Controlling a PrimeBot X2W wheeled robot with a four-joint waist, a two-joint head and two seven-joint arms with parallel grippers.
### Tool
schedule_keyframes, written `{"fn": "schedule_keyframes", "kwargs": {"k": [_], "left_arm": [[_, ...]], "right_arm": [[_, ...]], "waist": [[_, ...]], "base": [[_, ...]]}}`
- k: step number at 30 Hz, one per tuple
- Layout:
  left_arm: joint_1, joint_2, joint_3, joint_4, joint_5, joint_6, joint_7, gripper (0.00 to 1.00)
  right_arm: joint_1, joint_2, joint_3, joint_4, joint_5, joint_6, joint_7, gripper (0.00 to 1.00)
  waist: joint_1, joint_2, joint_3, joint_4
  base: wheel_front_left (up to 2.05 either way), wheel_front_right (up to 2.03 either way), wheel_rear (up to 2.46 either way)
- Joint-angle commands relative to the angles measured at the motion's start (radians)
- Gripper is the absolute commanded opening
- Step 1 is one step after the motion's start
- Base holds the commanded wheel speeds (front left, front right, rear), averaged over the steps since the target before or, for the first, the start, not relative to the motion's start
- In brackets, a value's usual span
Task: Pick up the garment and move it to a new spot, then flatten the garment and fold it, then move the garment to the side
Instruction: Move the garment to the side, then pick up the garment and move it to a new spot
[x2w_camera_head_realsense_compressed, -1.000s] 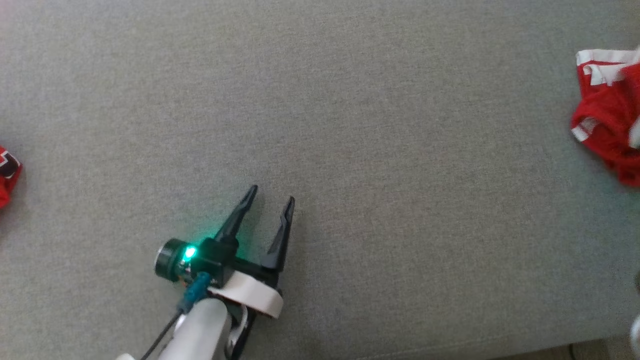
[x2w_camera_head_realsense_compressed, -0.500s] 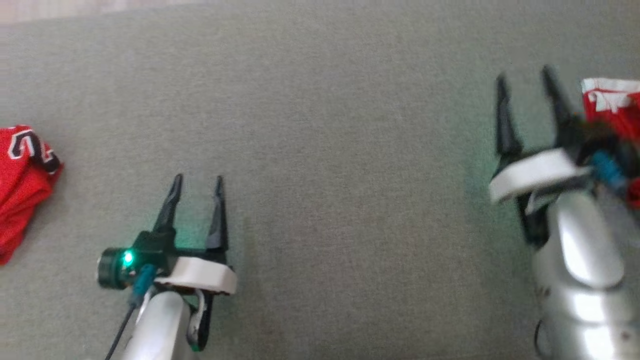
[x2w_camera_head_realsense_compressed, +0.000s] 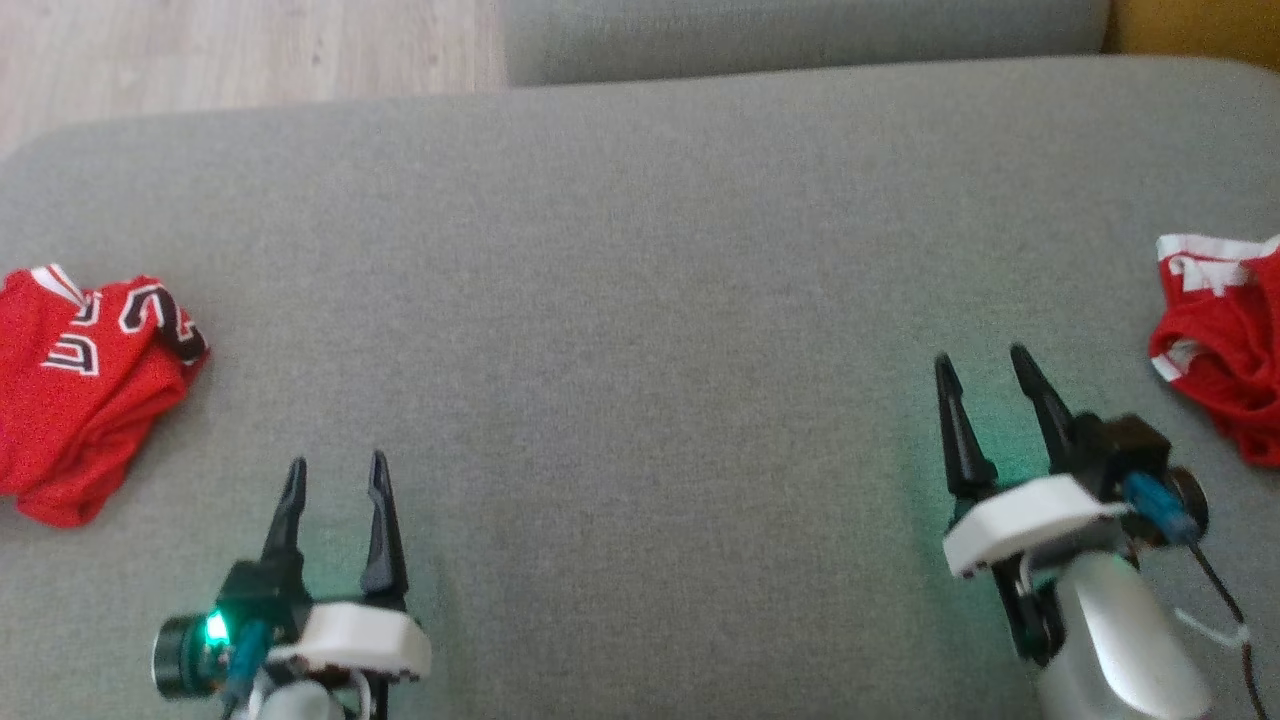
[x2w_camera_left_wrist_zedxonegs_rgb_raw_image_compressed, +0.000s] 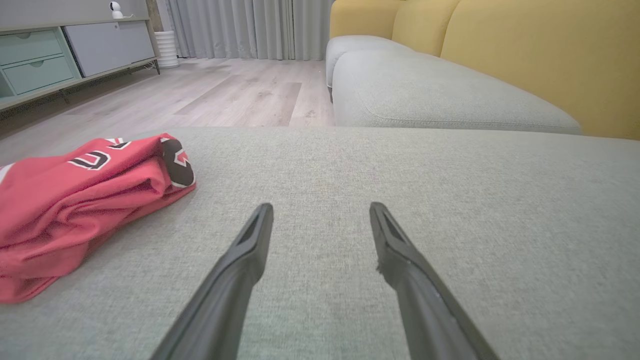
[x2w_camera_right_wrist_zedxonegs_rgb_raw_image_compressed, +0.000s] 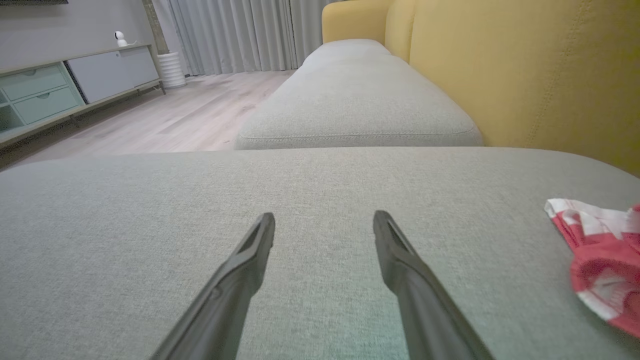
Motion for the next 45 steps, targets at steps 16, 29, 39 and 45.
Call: {"fn": "schedule_keyframes", "kwargs": {"k": [16, 29, 39, 45], "left_arm": [[0.105, 0.004, 0.04, -0.041, 0.008, -0.005, -0.008, 1.0], [0.106, 0.004, 0.02, -0.036, -0.018, 0.003, -0.008, 1.0], [0.108, 0.004, 0.063, -0.023, -0.014, 0.005, -0.008, 1.0], [0.126, 0.006, 0.126, -0.027, 0.011, -0.006, -0.008, 1.0]], "right_arm": [[0.116, 0.005, 0.036, -0.01, 0.056, -0.001, -0.011, 1.0], [0.134, 0.005, 0.057, -0.017, 0.053, -0.001, -0.011, 1.0], [0.11, 0.005, 0.116, -0.018, 0.092, -0.001, -0.011, 1.0], [0.098, 0.005, 0.161, -0.011, 0.122, -0.001, -0.011, 1.0]], "waist": [[0.0001, 0.0, -0.147, 0.015], [0.0001, 0.0, -0.129, 0.162], [0.0001, 0.0, -0.102, 0.395], [0.0001, 0.0, -0.102, 0.482]], "base": [[0.0, 0.0, 0.0], [0.0, 0.0, 0.0], [0.0, 0.0, 0.0], [0.0, 0.0, 0.0]]}}
